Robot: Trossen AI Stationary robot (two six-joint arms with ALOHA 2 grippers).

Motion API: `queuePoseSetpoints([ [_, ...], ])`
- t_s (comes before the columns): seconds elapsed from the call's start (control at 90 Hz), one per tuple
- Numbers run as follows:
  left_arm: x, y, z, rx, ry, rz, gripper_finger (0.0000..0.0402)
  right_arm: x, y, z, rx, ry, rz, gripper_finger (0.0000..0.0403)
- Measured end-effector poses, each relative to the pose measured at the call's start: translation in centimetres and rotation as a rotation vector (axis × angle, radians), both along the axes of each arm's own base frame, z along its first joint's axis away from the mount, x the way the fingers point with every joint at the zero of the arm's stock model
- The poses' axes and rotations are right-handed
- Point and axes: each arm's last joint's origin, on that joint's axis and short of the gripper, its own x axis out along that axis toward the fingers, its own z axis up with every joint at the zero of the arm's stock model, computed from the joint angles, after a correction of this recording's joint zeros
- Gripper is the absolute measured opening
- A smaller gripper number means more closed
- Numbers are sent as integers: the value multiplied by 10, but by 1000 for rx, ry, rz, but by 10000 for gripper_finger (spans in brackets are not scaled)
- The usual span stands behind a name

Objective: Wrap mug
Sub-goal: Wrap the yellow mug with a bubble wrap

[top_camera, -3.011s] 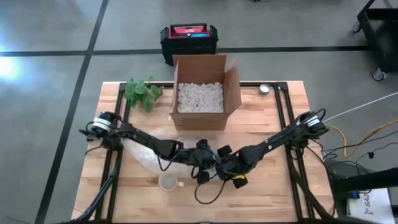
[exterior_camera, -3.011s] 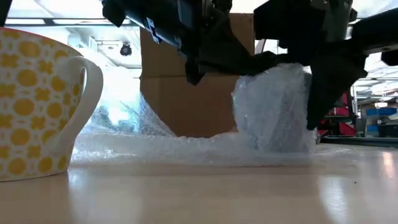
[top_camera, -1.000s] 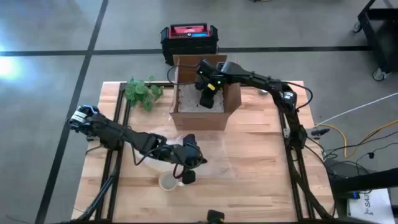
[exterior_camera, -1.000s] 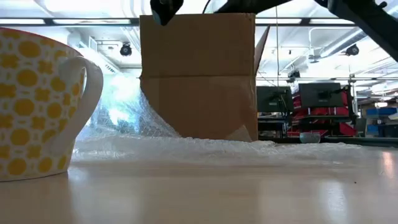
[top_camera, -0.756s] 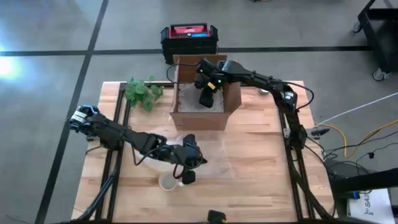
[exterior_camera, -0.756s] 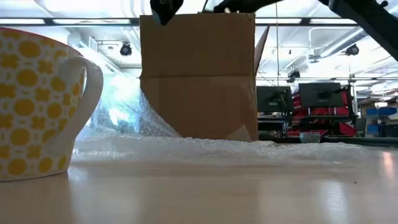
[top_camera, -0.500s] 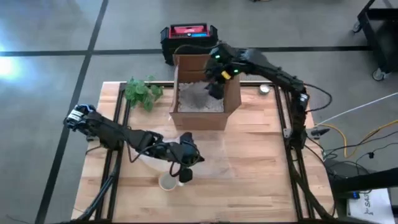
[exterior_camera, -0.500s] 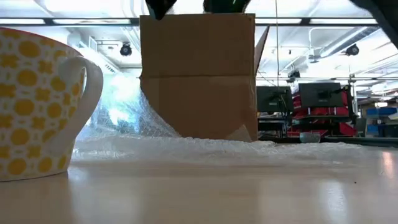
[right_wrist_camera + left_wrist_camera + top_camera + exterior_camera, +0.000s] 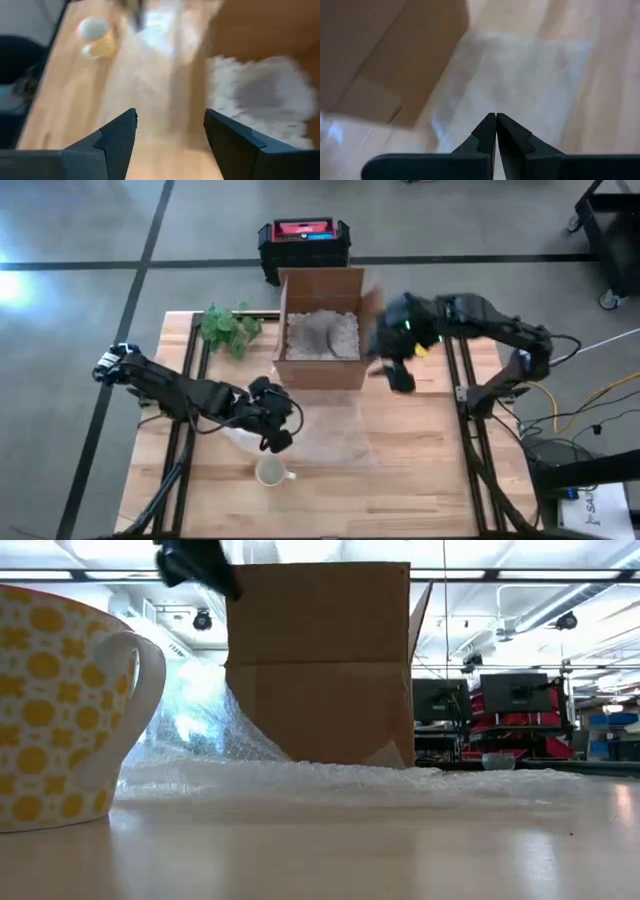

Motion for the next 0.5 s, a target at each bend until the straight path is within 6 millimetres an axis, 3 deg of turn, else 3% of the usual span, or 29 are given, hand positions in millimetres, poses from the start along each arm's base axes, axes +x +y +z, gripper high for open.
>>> queuePoseSetpoints([
  [0.244,-13,-1,-24,-22,93,90,0,-3,62,-82,62,14,129,193],
  [0.422,-30,1,-54,-38,153,172,0,7,89,-160,95,5,115,181],
  [0.5,-39,4,-64,-43,162,218,0,12,96,-192,49,-32,28,174],
])
